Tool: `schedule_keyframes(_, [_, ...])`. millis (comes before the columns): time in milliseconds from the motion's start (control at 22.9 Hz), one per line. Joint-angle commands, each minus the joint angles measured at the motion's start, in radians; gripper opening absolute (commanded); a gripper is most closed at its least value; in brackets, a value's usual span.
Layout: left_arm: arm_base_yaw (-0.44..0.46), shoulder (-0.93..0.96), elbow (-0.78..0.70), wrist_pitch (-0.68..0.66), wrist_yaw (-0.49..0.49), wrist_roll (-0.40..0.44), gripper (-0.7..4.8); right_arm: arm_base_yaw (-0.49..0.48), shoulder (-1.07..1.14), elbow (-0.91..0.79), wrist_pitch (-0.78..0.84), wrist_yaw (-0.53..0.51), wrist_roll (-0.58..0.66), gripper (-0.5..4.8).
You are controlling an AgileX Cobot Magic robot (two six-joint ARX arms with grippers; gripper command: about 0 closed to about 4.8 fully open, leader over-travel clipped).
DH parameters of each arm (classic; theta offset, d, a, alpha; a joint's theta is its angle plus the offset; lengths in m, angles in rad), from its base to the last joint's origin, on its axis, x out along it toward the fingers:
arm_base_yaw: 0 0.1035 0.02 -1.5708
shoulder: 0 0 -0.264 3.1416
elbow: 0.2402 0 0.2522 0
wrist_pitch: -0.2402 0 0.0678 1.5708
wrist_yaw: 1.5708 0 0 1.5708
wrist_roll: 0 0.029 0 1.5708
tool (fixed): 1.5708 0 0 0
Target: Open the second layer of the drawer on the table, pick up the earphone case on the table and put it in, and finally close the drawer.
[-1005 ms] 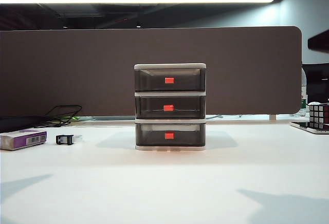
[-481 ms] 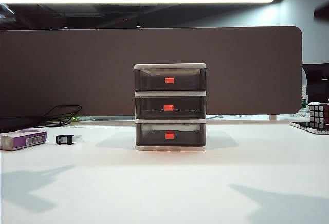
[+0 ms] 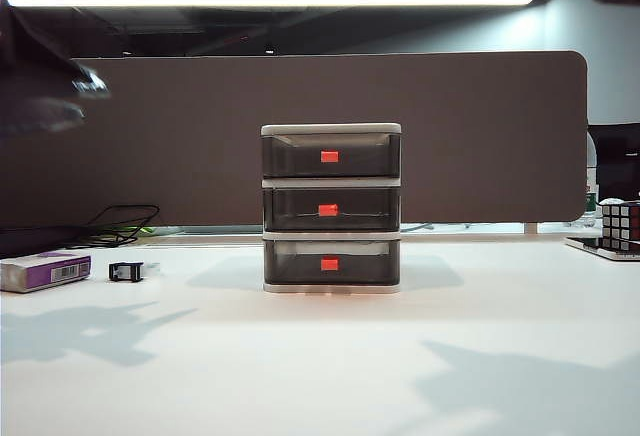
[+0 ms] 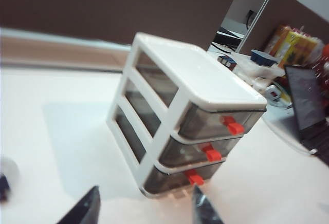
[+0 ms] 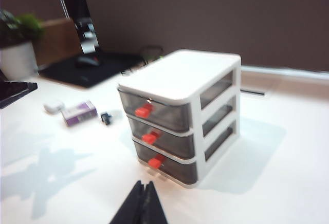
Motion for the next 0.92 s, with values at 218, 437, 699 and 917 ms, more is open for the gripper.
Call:
schedule_keyframes(218, [-0.093, 0.172, 0.002, 0.231, -0.072, -0.262, 2.16, 0.0, 0.324, 0.142, 0.195, -0.01, -0.087, -0.05])
schedule_keyframes(437, [-0.246, 0.209, -0.008, 0.27, -0.257, -0.306, 2.14, 0.001, 0.679, 0.344, 0.284, -0.078, -0.089, -0.05])
schedule_keyframes(699, [-0.389, 0.211, -0.109, 0.438, -0.534, -0.43, 2.09, 0.002, 0.95, 0.541, 0.306, -0.143, -0.112, -0.05])
schedule_keyframes(917, [-0.546, 0.233, -0.13, 0.469, -0.767, -0.479, 2.1, 0.009, 1.135, 0.704, 0.309, -0.188, -0.143, -0.05])
